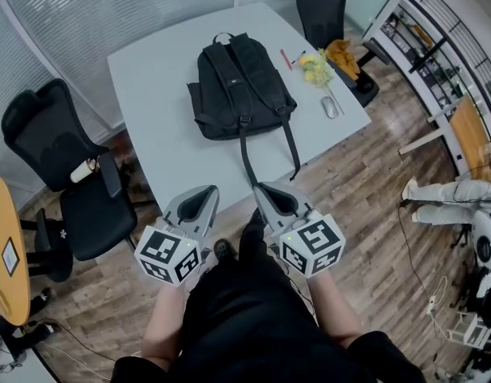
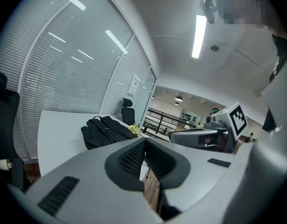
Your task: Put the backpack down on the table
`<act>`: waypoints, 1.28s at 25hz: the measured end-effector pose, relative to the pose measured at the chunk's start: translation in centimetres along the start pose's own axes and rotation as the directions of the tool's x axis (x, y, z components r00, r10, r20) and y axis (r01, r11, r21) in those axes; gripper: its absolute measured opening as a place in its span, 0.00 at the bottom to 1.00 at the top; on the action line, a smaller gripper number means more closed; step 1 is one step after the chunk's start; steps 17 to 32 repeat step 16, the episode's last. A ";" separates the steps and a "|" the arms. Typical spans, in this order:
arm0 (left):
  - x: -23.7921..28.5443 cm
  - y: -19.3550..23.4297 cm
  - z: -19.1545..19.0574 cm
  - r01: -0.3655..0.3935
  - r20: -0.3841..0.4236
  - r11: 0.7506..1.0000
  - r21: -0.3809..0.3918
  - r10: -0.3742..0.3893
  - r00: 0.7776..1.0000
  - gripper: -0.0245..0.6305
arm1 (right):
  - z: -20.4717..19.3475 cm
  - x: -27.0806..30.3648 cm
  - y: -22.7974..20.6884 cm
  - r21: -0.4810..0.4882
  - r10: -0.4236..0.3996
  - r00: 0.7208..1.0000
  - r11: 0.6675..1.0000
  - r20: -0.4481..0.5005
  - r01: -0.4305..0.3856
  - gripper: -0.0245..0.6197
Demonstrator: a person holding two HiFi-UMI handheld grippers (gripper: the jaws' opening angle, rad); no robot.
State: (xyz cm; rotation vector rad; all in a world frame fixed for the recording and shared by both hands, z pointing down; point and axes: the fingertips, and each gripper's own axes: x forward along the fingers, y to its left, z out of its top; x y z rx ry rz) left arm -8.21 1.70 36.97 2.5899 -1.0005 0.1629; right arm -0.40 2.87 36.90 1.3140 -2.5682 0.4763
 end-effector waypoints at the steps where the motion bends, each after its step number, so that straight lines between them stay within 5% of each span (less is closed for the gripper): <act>1: 0.0 0.0 -0.1 0.001 -0.002 1.000 0.000 -0.001 1.000 0.04 | -0.2 -0.1 -0.1 0.002 -0.005 1.000 1.000 -0.004 0.005 0.06; 32: 0.3 -0.3 -0.6 0.018 -0.020 1.000 0.001 -0.018 1.000 0.04 | 0.0 -1.0 -1.2 0.036 -0.029 1.000 0.999 0.005 0.029 0.05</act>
